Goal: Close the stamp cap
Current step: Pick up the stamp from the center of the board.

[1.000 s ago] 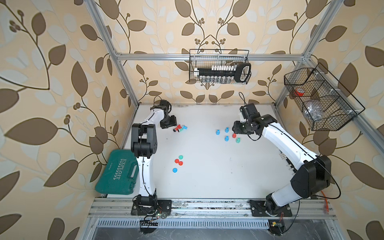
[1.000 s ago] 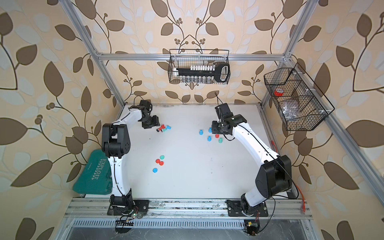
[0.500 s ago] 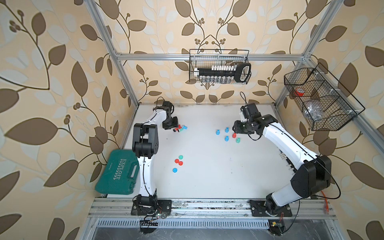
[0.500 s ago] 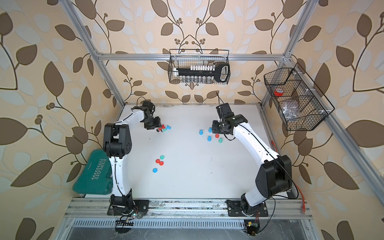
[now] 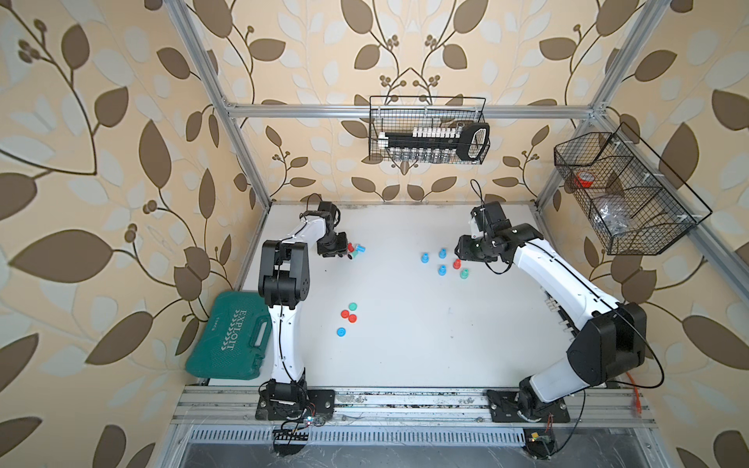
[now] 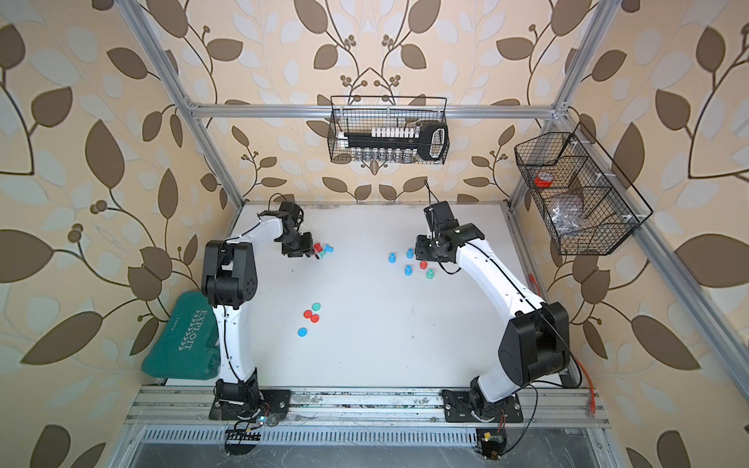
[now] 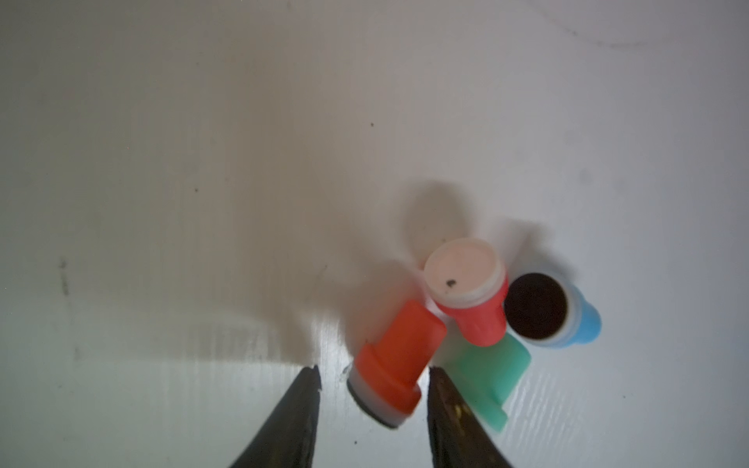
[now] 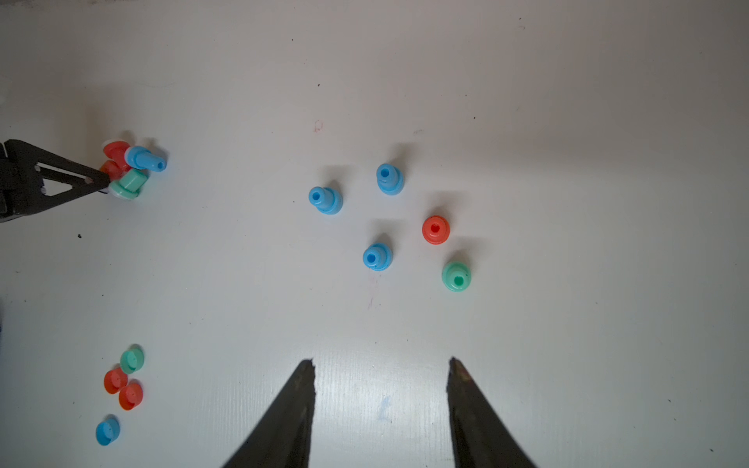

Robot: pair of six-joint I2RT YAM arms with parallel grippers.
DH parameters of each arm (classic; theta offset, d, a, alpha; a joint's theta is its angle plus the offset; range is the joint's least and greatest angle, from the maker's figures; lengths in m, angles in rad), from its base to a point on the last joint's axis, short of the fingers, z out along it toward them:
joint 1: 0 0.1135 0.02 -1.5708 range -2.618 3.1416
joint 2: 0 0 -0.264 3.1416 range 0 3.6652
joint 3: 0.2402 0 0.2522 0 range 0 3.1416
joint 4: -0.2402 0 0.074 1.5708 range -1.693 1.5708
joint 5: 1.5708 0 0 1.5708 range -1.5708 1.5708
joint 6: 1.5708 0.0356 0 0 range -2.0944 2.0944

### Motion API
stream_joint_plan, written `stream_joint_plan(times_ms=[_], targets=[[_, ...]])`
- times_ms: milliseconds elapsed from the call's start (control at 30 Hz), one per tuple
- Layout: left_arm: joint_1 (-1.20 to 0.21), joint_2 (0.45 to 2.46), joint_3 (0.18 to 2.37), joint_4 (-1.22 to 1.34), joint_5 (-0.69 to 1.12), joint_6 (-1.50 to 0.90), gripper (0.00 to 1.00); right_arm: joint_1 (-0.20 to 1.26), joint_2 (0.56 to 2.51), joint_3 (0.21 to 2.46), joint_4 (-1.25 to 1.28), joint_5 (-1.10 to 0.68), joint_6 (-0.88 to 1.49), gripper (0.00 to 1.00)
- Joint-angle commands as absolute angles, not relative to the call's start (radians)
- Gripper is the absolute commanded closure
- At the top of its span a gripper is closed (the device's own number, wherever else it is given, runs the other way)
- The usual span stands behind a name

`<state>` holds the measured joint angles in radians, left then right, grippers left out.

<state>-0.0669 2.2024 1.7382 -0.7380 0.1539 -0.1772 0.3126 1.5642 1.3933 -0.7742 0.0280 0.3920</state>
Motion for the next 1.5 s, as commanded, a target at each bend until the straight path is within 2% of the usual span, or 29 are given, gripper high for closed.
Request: stream_joint_plan(times_ms=[0, 667, 1100, 1300, 1467], targets=[[-0.074, 2.198, 1.732, -0.747, 0.154, -0.160, 0.55, 0.309, 1.547, 1.377, -0.772, 0.015, 0.397, 0.52], [-0.089, 2.275, 1.814, -0.776, 0.146, -0.129, 0.58, 0.289, 1.539, 1.358, -0.776, 0.007, 0.393, 0.52], [-0.091, 2.277, 1.803, -0.786, 0.138, -0.118, 0.76, 0.282, 1.546, 1.367, -0.776, 0.000, 0.394, 0.52], [-0.092, 2.203, 1.727, -0.776, 0.135, -0.131, 0.78, 0.283, 1.548, 1.380, -0.787, -0.017, 0.393, 0.52], [-0.100, 2.005, 1.553, -0.743, 0.162, -0.164, 0.78, 0.272, 1.525, 1.409, -0.834, -0.124, 0.373, 0.51]])
